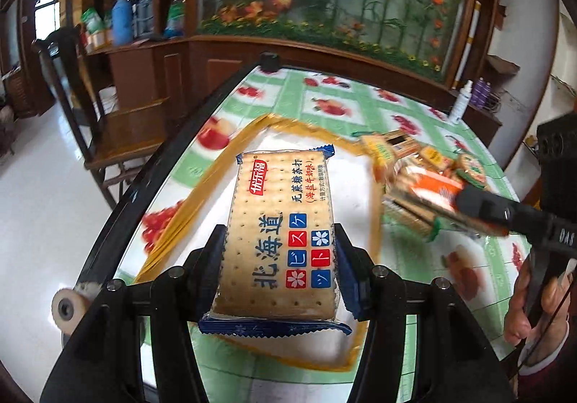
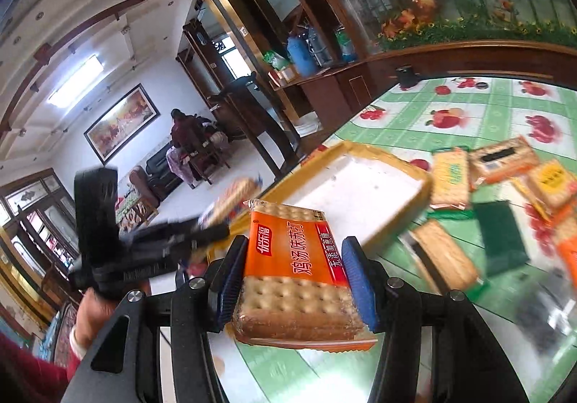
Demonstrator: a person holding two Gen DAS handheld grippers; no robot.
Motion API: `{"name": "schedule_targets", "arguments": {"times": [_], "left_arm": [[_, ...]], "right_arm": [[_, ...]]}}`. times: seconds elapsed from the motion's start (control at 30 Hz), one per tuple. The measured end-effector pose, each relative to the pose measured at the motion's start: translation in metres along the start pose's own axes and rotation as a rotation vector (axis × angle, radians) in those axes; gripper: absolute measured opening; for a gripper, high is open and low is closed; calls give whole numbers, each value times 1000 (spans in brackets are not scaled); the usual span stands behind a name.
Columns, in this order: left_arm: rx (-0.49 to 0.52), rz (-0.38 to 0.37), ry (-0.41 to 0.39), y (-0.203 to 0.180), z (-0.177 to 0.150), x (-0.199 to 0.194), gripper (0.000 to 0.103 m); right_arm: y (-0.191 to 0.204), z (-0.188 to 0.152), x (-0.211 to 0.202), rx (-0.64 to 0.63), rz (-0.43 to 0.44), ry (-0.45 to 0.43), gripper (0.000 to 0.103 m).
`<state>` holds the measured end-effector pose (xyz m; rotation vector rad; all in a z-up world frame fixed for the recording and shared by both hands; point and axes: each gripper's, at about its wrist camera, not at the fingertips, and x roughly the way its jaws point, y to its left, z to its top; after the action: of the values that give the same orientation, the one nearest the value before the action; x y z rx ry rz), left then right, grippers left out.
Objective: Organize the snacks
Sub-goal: 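Carry both packs over the yellow tray and release them inside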
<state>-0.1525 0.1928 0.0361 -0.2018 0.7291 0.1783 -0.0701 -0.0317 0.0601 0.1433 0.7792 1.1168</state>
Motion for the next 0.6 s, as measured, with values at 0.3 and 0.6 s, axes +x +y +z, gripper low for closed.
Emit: {"name": "schedule_targets", "arguments": {"times": [0.3, 0.6], "left_arm": [[-23, 43, -10, 16, -4, 2, 54], [-8, 121, -4, 14, -9, 12, 55]], "right_arm": [[0, 8, 47, 72, 4, 0, 54], [3, 21, 84, 79, -69, 19, 54]]}}
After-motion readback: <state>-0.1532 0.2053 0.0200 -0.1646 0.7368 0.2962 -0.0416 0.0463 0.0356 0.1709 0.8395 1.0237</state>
